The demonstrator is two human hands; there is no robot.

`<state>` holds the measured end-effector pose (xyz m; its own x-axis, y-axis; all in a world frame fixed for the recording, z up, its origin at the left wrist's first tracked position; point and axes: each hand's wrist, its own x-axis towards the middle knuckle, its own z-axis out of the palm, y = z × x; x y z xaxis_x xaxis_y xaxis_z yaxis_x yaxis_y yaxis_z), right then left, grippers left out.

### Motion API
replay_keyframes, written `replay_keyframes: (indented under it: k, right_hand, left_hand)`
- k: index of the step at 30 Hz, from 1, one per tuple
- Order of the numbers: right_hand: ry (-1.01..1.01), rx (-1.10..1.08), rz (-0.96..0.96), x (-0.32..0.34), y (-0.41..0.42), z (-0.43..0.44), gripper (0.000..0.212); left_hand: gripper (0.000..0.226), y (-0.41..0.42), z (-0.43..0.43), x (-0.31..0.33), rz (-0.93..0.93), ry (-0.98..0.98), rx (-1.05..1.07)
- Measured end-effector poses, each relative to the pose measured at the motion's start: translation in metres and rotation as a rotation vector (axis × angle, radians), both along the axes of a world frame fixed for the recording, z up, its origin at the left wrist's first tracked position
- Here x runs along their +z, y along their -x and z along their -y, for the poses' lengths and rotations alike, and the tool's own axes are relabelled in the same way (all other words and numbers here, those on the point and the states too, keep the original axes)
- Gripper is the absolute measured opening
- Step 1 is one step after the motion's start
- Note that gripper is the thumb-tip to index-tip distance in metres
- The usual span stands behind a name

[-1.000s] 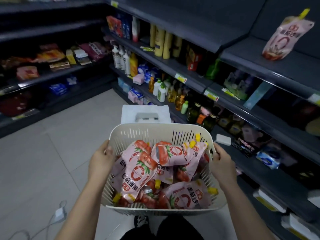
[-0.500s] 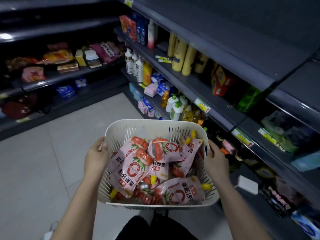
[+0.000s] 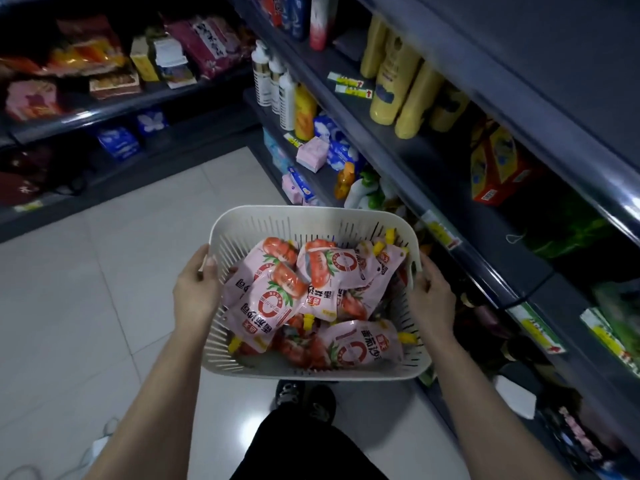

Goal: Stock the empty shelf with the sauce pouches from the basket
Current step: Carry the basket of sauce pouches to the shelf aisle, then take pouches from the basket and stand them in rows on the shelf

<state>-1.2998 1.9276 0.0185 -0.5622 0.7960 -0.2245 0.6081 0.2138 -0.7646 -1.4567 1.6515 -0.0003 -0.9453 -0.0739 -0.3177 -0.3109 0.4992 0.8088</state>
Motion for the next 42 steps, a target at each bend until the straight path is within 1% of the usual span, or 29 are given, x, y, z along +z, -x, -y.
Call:
replay_keyframes:
  k: [8, 11, 15, 19, 21, 26, 32, 34, 38, 40, 42]
  right_hand:
    - [0.018, -0.037, 0.014, -0.038, 0.025, -0.006, 0.040]
    - [0.033, -0.069, 0.013, -0.050, 0.024, -0.004, 0.041]
    - [0.020, -0.076, 0.025, -0.059, 0.026, -0.009, 0.041]
    - [-0.035, -0.056, 0.072, -0.058, 0.026, -0.009, 0.042]
    - [-0.067, -0.040, 0.101, -0.059, 0.023, -0.007, 0.044]
    - [-0.132, 0.049, 0.229, -0.068, 0.018, -0.009, 0.053]
    - [-0.164, 0.121, 0.269, -0.064, 0.019, -0.010, 0.059]
    - [-0.244, 0.140, 0.282, -0.059, 0.022, -0.010, 0.059]
    - [-0.484, 0.215, 0.270, -0.052, 0.025, -0.007, 0.057]
    - [-0.532, 0.296, 0.246, -0.053, 0.028, -0.004, 0.052]
    - [-0.522, 0.380, 0.236, -0.056, 0.030, 0.000, 0.050]
  left_hand:
    - [0.045, 0.022, -0.004, -0.029, 0.024, 0.012, -0.017]
    - [0.043, 0.024, -0.007, -0.033, 0.039, 0.030, -0.010]
    - [0.041, 0.023, -0.015, -0.033, 0.010, 0.069, -0.024]
    - [0.043, 0.015, -0.016, -0.039, -0.081, 0.246, -0.094]
    - [0.046, 0.013, -0.015, -0.041, -0.080, 0.319, -0.122]
    - [0.051, 0.005, -0.016, -0.036, -0.085, 0.444, -0.178]
    - [0.058, 0.005, -0.018, -0.032, -0.134, 0.566, -0.238]
    - [0.061, 0.003, -0.022, -0.030, -0.171, 0.640, -0.268]
    - [0.062, -0.002, -0.032, -0.028, -0.300, 0.802, -0.335]
    - [0.057, -0.003, -0.038, -0.029, -0.363, 0.843, -0.429]
    - [0.052, -0.004, -0.047, -0.030, -0.394, 0.871, -0.539]
